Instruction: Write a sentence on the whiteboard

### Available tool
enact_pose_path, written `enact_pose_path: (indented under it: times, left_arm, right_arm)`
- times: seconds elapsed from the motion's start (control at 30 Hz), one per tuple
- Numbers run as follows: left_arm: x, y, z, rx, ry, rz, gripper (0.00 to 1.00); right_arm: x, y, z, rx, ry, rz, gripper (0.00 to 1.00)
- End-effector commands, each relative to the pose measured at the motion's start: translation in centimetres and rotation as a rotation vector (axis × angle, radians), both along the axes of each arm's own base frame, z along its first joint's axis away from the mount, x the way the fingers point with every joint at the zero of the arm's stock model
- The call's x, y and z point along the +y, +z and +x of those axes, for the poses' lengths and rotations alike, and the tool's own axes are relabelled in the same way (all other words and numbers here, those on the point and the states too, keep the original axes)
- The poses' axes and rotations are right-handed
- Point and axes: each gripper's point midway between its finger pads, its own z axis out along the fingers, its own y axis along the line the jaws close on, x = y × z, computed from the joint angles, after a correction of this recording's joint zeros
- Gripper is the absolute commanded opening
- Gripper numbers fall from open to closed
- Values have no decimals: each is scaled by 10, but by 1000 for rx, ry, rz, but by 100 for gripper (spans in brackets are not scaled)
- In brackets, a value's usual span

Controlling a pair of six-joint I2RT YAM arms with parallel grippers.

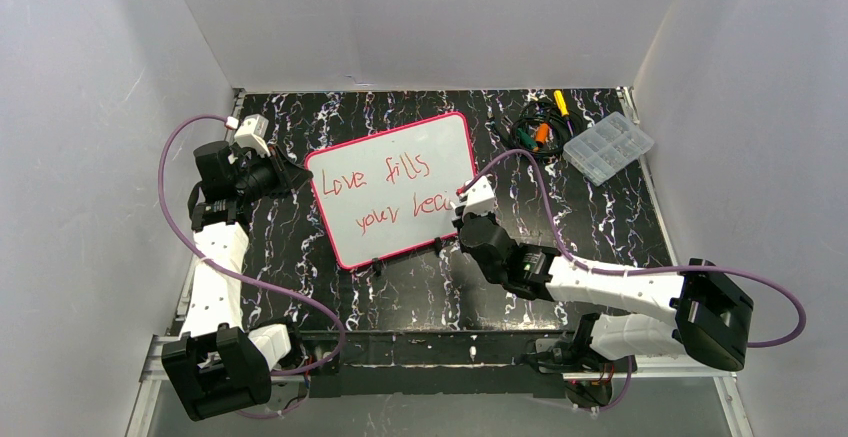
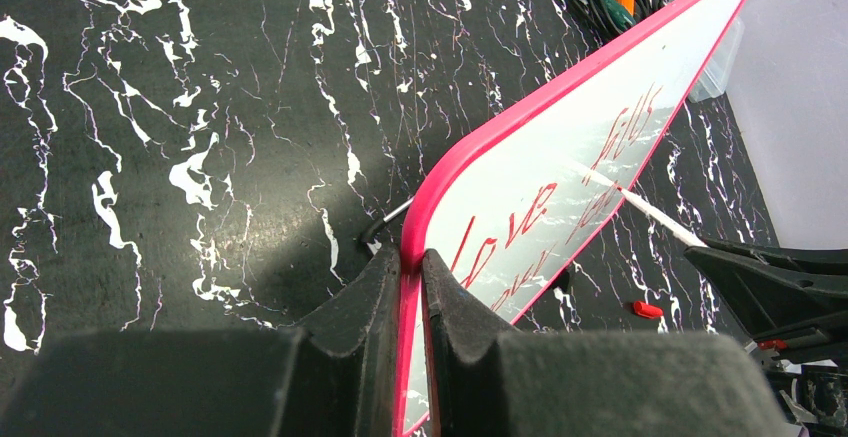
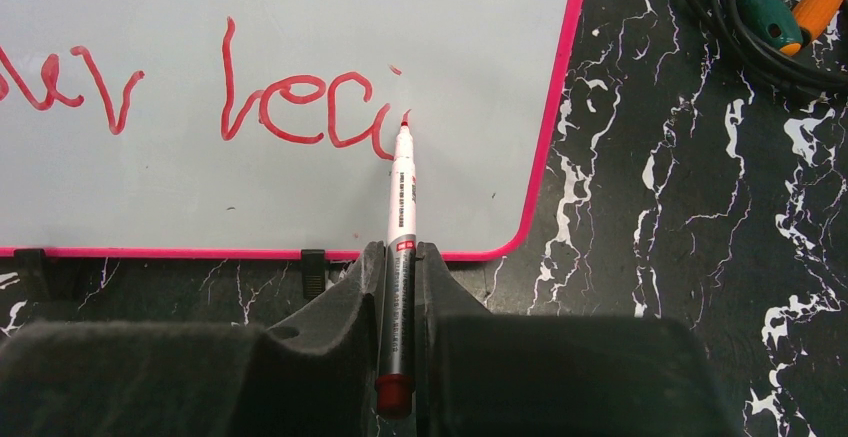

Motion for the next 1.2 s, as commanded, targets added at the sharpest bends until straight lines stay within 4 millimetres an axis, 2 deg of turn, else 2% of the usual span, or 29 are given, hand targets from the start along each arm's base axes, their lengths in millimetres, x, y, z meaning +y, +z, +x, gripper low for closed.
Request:
enact_pose_path:
  times: [0.0,0.17,0.27,0.57,1.0,1.17]
  left_arm:
    - [-4,1,-7,-2,-17,-12,2]
    - [-4,1,-6,-2,-17,-13,2]
    - [-5,1,-6,-1,-19,-13,2]
    - [-5,1,-6,-1,-20,-14,2]
    - [-5,1,-6,-2,-20,-15,2]
    - [-4,2,-6,-5,-18,-14,2]
  right_arm:
    - [3,22,3,-39,-6,81,1]
    - [11,51,8,-97,2,140,1]
    - [14,56,13,-121,-7,129,1]
    - [20,45,19,-128,-9,81,1]
    - [-6,24,13,-81,-70,25,1]
    - [-5,11,7,-43,-46,16,1]
